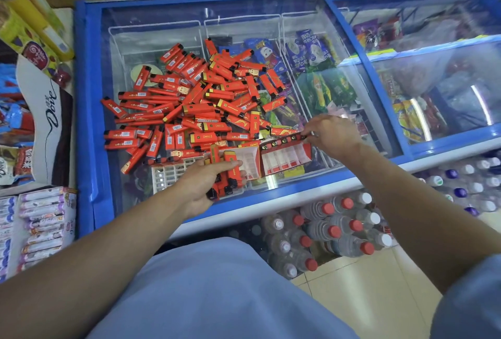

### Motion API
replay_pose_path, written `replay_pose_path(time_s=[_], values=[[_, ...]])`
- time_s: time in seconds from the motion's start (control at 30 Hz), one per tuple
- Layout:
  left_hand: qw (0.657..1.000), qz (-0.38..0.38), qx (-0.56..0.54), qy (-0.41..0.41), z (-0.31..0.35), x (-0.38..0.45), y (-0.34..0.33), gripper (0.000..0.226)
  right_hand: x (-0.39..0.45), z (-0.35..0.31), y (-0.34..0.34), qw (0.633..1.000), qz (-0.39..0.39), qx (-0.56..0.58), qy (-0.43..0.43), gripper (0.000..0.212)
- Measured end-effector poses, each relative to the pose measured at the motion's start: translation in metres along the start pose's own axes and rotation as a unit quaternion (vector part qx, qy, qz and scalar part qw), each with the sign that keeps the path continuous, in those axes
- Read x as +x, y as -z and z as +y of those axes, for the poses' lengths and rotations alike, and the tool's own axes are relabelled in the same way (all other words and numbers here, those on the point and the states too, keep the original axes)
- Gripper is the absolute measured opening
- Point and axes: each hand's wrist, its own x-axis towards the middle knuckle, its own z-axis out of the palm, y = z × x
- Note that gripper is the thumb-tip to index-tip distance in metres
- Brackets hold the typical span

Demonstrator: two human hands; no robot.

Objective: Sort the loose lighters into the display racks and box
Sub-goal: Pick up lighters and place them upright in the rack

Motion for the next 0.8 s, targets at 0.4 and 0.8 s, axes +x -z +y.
replay_pose_path(time_s=[0.4,0.8], values=[[0.999,0.005,-0.032,-0.004,-0.006,0.001,0.003,0.038,-0.003,-0.008,-0.013,0.995,0.061,0.04,-0.063,0.022],[0.999,0.019,-0.044,0.012,-0.009,0.0,0.004,0.027,-0.039,-0.088,0.024,0.942,0.019,0.326,0.073,0.045]])
